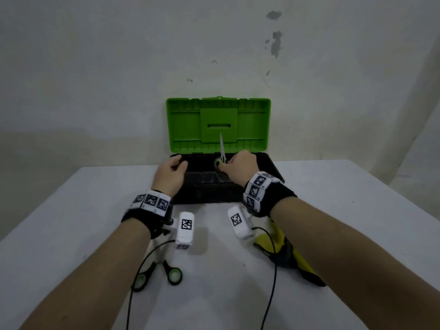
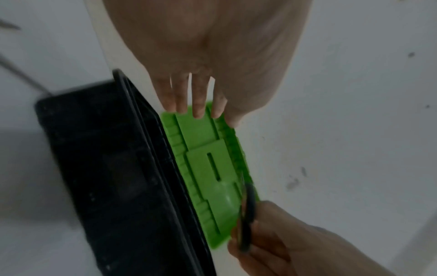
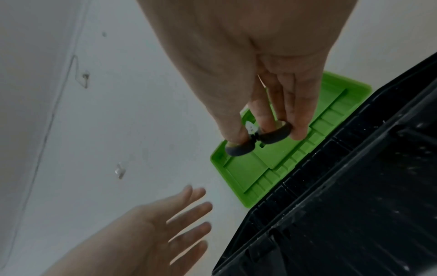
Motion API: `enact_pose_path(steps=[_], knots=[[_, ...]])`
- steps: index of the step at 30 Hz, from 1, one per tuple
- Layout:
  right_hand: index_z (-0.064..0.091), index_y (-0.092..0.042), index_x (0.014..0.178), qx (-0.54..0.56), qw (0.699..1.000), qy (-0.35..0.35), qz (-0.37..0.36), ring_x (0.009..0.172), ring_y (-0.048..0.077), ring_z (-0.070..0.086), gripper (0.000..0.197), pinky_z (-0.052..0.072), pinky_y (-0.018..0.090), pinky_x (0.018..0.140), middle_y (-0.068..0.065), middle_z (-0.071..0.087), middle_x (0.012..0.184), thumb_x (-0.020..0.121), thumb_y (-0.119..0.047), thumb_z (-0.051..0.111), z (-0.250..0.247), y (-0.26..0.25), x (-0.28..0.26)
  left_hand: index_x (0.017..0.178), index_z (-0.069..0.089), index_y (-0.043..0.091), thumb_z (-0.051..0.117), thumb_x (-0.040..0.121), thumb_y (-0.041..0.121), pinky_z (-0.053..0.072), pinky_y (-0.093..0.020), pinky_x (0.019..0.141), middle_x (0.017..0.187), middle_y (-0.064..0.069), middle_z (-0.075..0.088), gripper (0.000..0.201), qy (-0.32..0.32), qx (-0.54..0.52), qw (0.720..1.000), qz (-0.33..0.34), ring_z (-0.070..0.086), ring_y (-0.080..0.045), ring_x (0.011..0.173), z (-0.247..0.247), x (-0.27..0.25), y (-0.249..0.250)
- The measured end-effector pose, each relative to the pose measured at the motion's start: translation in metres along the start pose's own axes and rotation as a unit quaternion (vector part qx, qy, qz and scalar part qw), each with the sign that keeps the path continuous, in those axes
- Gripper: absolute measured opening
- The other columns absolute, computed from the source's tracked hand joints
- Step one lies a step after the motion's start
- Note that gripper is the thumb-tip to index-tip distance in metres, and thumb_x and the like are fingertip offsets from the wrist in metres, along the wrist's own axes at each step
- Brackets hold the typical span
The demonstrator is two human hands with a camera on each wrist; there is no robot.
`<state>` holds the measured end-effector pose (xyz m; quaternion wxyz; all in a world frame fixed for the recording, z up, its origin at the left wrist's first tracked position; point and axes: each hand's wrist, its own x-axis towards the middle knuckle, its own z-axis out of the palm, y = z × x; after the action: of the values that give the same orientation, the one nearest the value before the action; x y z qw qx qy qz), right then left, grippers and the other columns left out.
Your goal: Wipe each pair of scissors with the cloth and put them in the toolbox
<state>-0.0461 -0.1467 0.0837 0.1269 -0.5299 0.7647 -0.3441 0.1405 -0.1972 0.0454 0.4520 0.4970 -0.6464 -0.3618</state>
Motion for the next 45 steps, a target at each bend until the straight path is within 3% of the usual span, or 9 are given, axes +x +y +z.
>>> enact_pose_path(steps=[5,10,16,21,24,28,33,39,45], knots=[[0.040,-0.010,0.062,-0.096,0.994,-0.037,0.044,0.049,0.014,0.039,0.045,0.031,0.025,0.042,0.004,0.045,0.068,0.088,-0.034,0.069,0.047,-0.014,0.037,0.148,0.039,0.003,0.039,0.105,0.019,0.026,-0.037,0.117,0.154,-0.018,0.038,0.046,-0.019,0.142,0.987,-0.074,0.035,-0.034,0.143,-0.023,0.033,-0.046],[0.043,-0.008,0.062,-0.166,0.980,-0.089,0.068,0.050,0.014,0.042,0.045,0.039,0.028,0.047,0.004,0.044,0.064,0.088,-0.034,0.070,0.081,-0.022,0.053,0.121,0.064,-0.003,0.041,0.102,0.010,0.043,-0.041,0.106,0.124,-0.023,0.064,0.032,-0.067,0.121,0.986,-0.095,0.058,-0.036,0.119,-0.026,0.053,-0.075],[0.046,-0.008,0.066,-0.233,0.960,-0.153,0.043,0.070,0.018,0.055,0.047,0.052,0.027,0.074,0.002,0.049,0.065,0.086,-0.044,0.068,0.102,-0.043,0.058,0.126,0.063,0.000,0.043,0.102,0.012,0.042,-0.043,0.109,0.125,-0.018,0.065,0.033,-0.075,0.087,0.989,-0.090,0.058,-0.032,0.120,-0.028,0.058,-0.081],[0.042,-0.011,0.066,-0.270,0.945,-0.183,0.020,0.068,0.016,0.053,0.040,0.045,0.025,0.077,0.001,0.044,0.066,0.098,-0.031,0.055,0.107,-0.055,0.060,0.134,0.057,0.000,0.046,0.100,0.017,0.041,-0.044,0.111,0.133,-0.016,0.060,0.040,-0.082,0.066,0.989,-0.102,0.055,-0.030,0.125,-0.030,0.059,-0.082],[0.046,-0.009,0.072,-0.272,0.933,-0.228,0.063,0.068,0.018,0.048,0.035,0.046,0.036,0.078,0.003,0.043,0.073,0.096,-0.033,0.056,0.111,-0.056,0.061,0.138,0.055,0.003,0.047,0.099,0.021,0.039,-0.043,0.113,0.137,-0.014,0.058,0.043,-0.088,0.075,0.987,-0.108,0.054,-0.030,0.129,-0.032,0.062,-0.085],[0.045,-0.009,0.073,-0.252,0.947,-0.196,0.027,0.064,0.015,0.047,0.044,0.047,0.027,0.081,0.001,0.042,0.068,0.098,-0.046,0.048,0.098,-0.053,0.049,0.130,0.061,0.002,0.044,0.102,0.015,0.043,-0.043,0.108,0.129,-0.017,0.063,0.035,-0.078,0.102,0.987,-0.097,0.057,-0.034,0.123,-0.032,0.058,-0.077],[0.054,-0.005,0.083,-0.185,0.972,-0.137,0.041,0.076,0.024,0.060,0.039,0.051,0.034,0.075,0.008,0.052,0.084,0.094,-0.043,0.055,0.093,-0.041,0.034,0.118,0.066,0.002,0.044,0.100,0.015,0.051,-0.049,0.096,0.113,-0.025,0.067,0.031,-0.075,0.114,0.986,-0.092,0.061,-0.041,0.108,-0.035,0.047,-0.071],[0.069,-0.012,0.095,-0.159,0.985,-0.062,-0.029,0.088,0.028,0.063,0.035,0.051,0.037,0.083,0.008,0.066,0.094,0.093,-0.042,0.052,0.069,-0.023,0.001,0.133,0.058,0.006,0.051,0.099,0.021,0.038,-0.032,0.107,0.135,-0.015,0.060,0.037,-0.032,0.187,0.977,-0.091,0.052,-0.032,0.127,-0.044,0.005,-0.059],[0.071,-0.012,0.090,-0.101,0.993,-0.047,-0.024,0.085,0.030,0.063,0.030,0.053,0.043,0.087,0.007,0.067,0.088,0.093,-0.035,0.053,0.032,0.008,-0.048,0.109,0.062,0.007,0.056,0.098,0.023,0.042,-0.032,0.092,0.120,-0.016,0.064,0.021,-0.078,0.305,0.945,-0.084,0.057,-0.034,0.115,-0.046,-0.065,-0.054]])
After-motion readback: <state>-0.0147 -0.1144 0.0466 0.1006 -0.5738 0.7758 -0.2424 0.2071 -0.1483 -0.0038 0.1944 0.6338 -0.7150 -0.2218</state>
